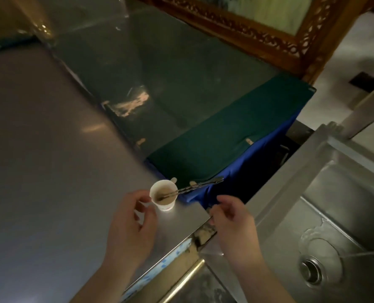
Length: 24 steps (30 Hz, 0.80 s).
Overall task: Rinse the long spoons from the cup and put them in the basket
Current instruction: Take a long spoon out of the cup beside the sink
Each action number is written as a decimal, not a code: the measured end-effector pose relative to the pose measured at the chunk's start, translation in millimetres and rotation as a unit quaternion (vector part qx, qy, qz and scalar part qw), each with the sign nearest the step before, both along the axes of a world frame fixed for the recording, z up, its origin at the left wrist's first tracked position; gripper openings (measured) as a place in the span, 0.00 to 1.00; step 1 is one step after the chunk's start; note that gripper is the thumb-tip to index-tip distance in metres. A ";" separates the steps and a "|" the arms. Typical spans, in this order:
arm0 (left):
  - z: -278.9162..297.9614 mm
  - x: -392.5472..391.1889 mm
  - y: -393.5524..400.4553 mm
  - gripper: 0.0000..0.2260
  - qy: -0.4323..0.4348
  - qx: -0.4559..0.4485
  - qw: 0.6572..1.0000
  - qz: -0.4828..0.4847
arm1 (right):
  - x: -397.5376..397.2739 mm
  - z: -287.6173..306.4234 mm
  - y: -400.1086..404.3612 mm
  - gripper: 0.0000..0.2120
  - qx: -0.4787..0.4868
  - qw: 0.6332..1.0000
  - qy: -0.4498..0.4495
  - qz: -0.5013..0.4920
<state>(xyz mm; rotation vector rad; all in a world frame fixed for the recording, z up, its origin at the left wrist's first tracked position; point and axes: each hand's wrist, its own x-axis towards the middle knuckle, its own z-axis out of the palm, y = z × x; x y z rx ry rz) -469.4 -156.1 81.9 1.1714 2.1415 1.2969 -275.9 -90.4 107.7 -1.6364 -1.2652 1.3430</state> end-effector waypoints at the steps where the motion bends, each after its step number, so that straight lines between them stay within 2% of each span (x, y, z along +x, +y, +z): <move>1: -11.0 -4.7 -0.3 0.14 -0.019 -0.004 1.000 0.011 | -1.4 2.0 3.8 0.12 -0.003 1.000 0.010 0.003; 4: -40.1 -9.0 2.5 0.31 -0.062 -0.044 0.997 0.002 | -7.8 6.4 15.4 0.15 0.003 1.000 0.019 0.023; 7: -61.5 -4.5 13.0 0.42 -0.106 -0.100 0.989 -0.025 | -14.8 9.2 24.8 0.04 0.036 0.998 -0.029 0.047; 8: -66.6 -2.8 18.3 0.42 -0.122 -0.098 0.987 -0.032 | -16.8 9.5 27.0 0.01 0.043 0.997 -0.037 0.047; 13: -72.9 6.5 48.9 0.25 -0.109 0.005 0.992 -0.063 | -21.2 8.5 32.0 0.06 0.049 0.998 -0.032 0.038; 24: -87.2 6.6 59.7 0.20 -0.079 0.031 0.995 -0.044 | -16.4 12.6 31.7 0.10 0.087 0.993 -0.055 0.056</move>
